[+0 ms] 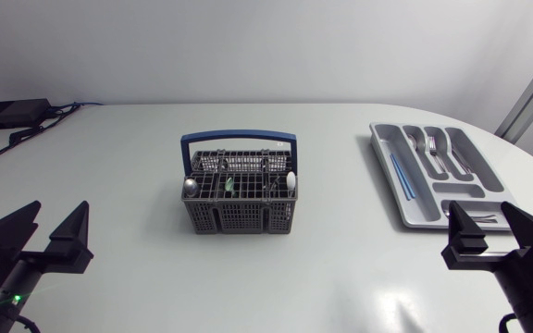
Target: Unload the cutlery basket into the drawer organizer.
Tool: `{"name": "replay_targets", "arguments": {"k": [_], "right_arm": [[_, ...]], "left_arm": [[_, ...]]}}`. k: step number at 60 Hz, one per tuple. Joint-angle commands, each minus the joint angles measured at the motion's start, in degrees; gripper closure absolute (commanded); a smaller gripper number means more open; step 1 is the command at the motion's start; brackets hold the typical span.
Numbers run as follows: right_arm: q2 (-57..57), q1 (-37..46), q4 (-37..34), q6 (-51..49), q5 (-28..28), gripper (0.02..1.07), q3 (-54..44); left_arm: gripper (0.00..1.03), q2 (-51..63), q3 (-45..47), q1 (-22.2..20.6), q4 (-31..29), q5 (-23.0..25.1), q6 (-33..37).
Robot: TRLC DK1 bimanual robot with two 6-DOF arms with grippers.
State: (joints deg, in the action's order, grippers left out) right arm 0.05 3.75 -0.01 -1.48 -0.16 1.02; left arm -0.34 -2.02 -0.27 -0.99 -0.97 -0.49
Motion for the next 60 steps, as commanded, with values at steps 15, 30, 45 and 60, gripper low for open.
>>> {"name": "replay_targets", "arguments": {"k": [15, 30, 45, 60], "right_arm": [[1.18, -1.38, 1.24, 0.77, -0.01, 0.06, 3.38], [12.51, -2.69, 5.02, 0.95, 0.87, 0.06, 8.92], [23.76, -4.98, 4.93, 1.56, 3.42, 0.06, 16.47], [31.76, -10.52, 0.36, 1.56, 8.16, 0.07, 22.80]], "left_arm": [[0.05, 6.49, -9.40, 0.45, -0.32, -0.43, -1.71], [0.06, 20.03, -19.69, 0.19, -3.14, -0.52, -4.08], [0.06, 38.92, -35.42, -0.08, -17.02, -0.52, -5.22], [0.06, 48.50, -43.59, -3.33, -25.02, 2.64, -0.04]]}}
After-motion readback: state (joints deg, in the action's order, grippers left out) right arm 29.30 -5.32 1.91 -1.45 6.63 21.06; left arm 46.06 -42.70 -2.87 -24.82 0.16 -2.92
